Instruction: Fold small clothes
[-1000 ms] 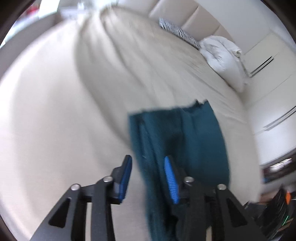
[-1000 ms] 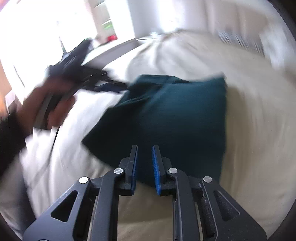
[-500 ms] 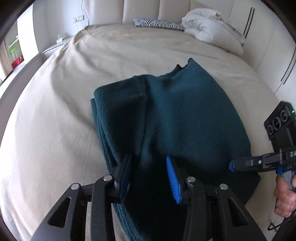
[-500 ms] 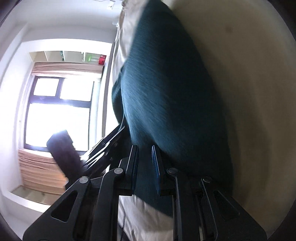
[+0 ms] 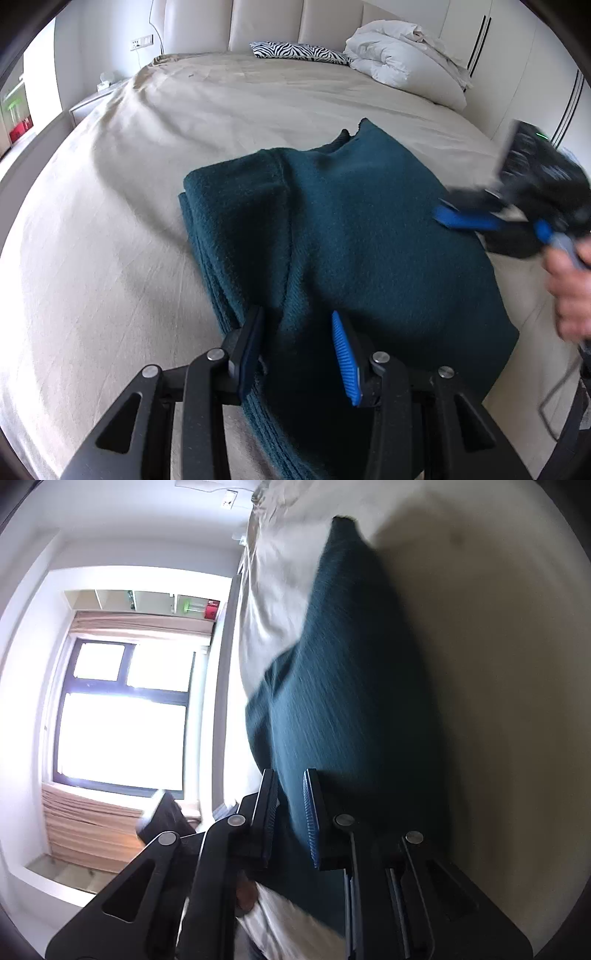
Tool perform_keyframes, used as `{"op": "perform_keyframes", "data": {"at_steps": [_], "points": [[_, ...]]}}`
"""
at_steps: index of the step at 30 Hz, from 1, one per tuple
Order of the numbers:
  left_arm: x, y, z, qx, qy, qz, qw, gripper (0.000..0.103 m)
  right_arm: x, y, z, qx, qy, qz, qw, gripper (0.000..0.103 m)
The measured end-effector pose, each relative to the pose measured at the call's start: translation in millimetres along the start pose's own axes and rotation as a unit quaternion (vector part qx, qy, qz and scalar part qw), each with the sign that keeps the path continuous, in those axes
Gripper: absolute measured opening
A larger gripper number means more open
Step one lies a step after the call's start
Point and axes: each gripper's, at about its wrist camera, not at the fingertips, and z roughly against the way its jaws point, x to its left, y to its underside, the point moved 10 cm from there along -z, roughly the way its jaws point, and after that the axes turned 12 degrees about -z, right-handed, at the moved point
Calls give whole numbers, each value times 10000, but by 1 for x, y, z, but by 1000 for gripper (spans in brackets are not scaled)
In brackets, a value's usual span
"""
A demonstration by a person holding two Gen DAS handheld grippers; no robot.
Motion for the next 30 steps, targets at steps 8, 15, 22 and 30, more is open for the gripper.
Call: {"op": "perform_keyframes", "data": {"at_steps": [8, 15, 22, 30], "points": [[4, -1, -3, -3, 97, 16, 10000, 38, -21, -57, 1, -610, -7, -488, 9969, 8], [5, 0, -2, -38, 202, 73, 9998, 38, 15, -63, 4, -640, 335, 23, 9974, 14], [7, 1, -2, -87, 258, 111, 9996, 37, -18, -97, -13, -900, 1215, -244, 9882, 0], [11, 3, -2, -198, 347, 229, 9989, 36, -29, -137, -25, -822, 1170, -273, 9893, 0]]}}
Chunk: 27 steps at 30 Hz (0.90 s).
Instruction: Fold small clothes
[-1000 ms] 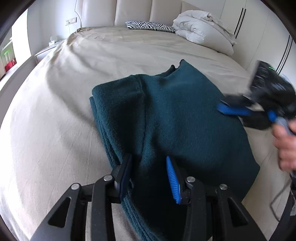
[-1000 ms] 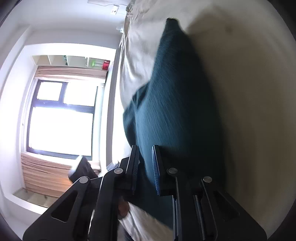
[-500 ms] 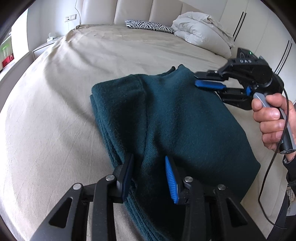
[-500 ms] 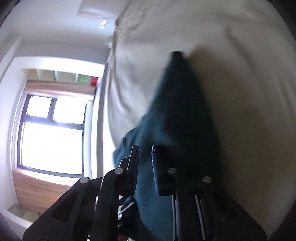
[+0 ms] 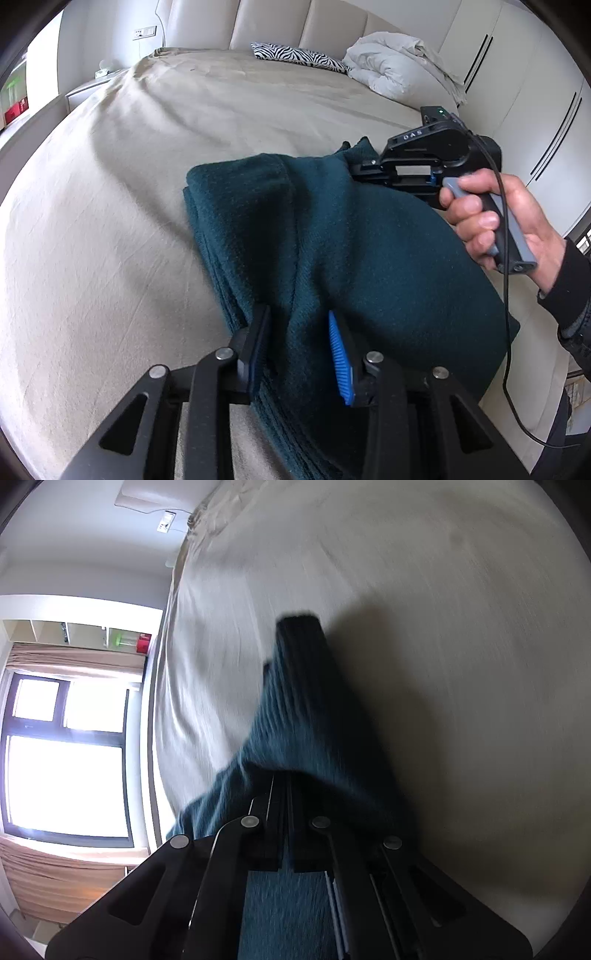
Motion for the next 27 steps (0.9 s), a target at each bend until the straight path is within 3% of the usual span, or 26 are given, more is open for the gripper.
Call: {"op": "perform_keyframes", "data": {"at_steps": [7, 10, 12, 15, 18, 22, 25, 27], "points": [[-3, 3, 0, -1, -125, -26, 9999, 36, 4, -21, 7, -233, -242, 14, 9994, 0], [-5, 3, 1, -21, -157, -34, 9999, 36, 9, -12, 31, -458, -510, -208, 9974, 9], [-5, 4, 2, -56, -128, -42, 9999, 36, 16, 9, 42, -196, -623, 23, 9979, 10], [-5, 5, 3, -112, -15, -29, 9999, 36, 26, 65, 57, 547, -891, 612, 9926, 10], [-3, 5, 3, -87, 50, -27, 9999, 36, 7, 115, 64, 1067, -729, 860, 9879, 10], [-2, 4, 3, -49, 23, -136, 9999, 36, -28, 148, 77, 1270, -941, 495, 9862, 10], [1, 3, 4, -44, 126, -96, 9999, 35, -47, 169, 88, 1294, -820, 394, 9874, 10], [3, 3, 4, -80, 233, -39, 9997, 35, -46, 183, 100, 1256, -1078, 488, 9850, 10]]}}
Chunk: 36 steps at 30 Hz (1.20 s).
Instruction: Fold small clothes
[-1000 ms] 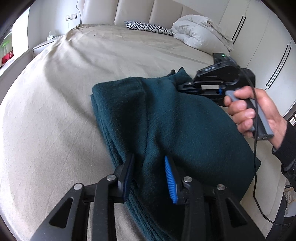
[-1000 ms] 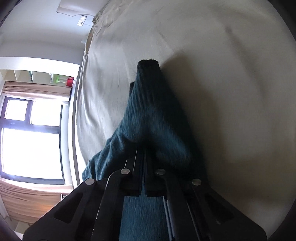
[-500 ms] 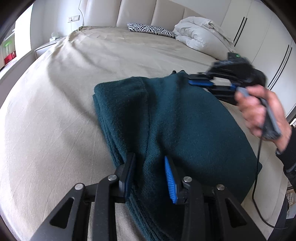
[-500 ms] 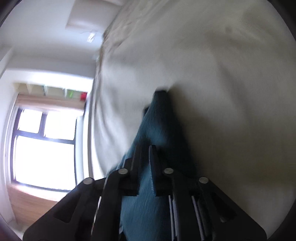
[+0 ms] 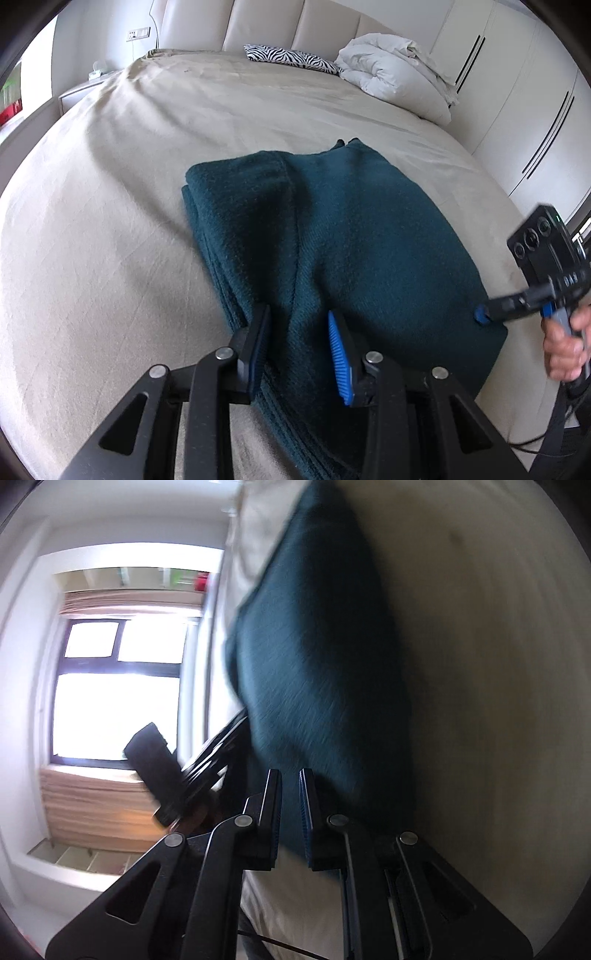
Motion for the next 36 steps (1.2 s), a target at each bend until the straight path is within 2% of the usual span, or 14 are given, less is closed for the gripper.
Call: {"op": "perform_keyframes", "data": {"at_steps": [3, 5, 9, 10, 11, 13, 14, 16, 18, 22, 24, 30, 33, 36], "points": [[1, 3, 2, -102, 137, 79, 9998, 35, -21, 4, -2, -98, 218, 107, 9997, 7], [1, 4, 5, -163, 199, 183, 9995, 35, -38, 3, -3, -126, 41, 98, 9999, 3], [8, 10, 25, -365, 247, 628, 9971, 39, -30, 8, 18, -189, 149, 240, 9994, 12], [11, 13, 31, -392, 137, 727, 9965, 51, -24, 8, 25, -284, 186, 349, 9988, 20], [14, 16, 39, -475, 49, 812, 9955, 53, -13, -1, 29, -350, 128, 414, 9984, 26], [16, 17, 57, -749, 89, 1021, 9919, 54, -1, -9, 43, -595, 63, 517, 9969, 66], [17, 17, 64, -837, 155, 1147, 9897, 55, 3, -19, 51, -844, 127, 535, 9949, 70], [19, 15, 71, -886, 227, 1296, 9873, 61, 5, -44, 66, -1194, 142, 443, 9918, 71], [21, 14, 66, -650, 261, 1409, 9875, 65, 3, -65, 67, -1162, 48, 134, 9931, 71], [21, 18, 40, -46, 425, 1558, 9869, 65, -9, -94, 42, -966, 422, -235, 9942, 71], [24, 24, 24, 163, 537, 1758, 9828, 65, -11, -99, 24, -867, 521, -364, 9942, 71], [33, 21, 13, 118, 1005, 2453, 9642, 66, 0, -100, -20, -519, 874, -140, 9947, 68], [31, 16, 6, 198, 1118, 2571, 9597, 64, 3, -110, -31, -487, 983, -147, 9939, 62], [22, 12, -5, 366, 1204, 2550, 9587, 53, 6, -111, -35, -485, 1062, -98, 9931, 57]]}}
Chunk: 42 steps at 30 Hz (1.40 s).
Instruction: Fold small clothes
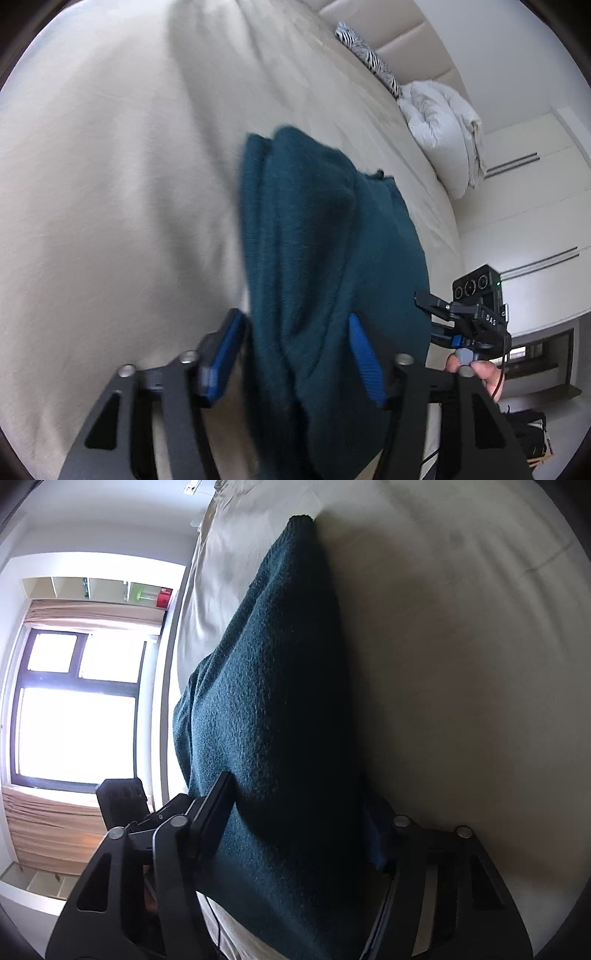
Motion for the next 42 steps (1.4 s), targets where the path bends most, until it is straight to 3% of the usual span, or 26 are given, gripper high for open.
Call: {"op": "perform_keyframes", "data": {"at_steps": [7, 14, 21, 26, 30, 34, 37, 39, 42], "points": [[-6, -1, -3, 95, -265, -68, 9996, 30, 1, 11, 17, -177, 275, 236, 9992, 42], [-41, 8, 28, -66, -15, -186, 9998, 27, 31, 40, 57, -434, 101, 509, 9977, 37], [-106, 59, 68, -62, 94, -779, 9969, 27, 46, 111, 117, -490, -281, 712, 9959, 37], [-133, 110, 76, 38, 141, -1041, 9945, 27, 18, 166, 156, -587, -378, 728, 9949, 37], [-145, 147, 61, 187, 171, -1120, 9934, 27, -22, 195, 169, -592, -341, 508, 9964, 37], [-139, 162, 32, 394, 141, -1046, 9936, 27, -60, 206, 167, -605, -259, 275, 9975, 37], [-126, 165, 14, 468, -81, -1083, 9930, 29, -91, 206, 161, -618, -102, 3, 9980, 37], [-118, 171, 6, 474, 0, -949, 9944, 32, -117, 202, 155, -580, -332, -352, 9971, 38], [-115, 172, 2, 350, 54, -834, 9959, 34, -128, 204, 154, -640, -548, -218, 9962, 39]]}}
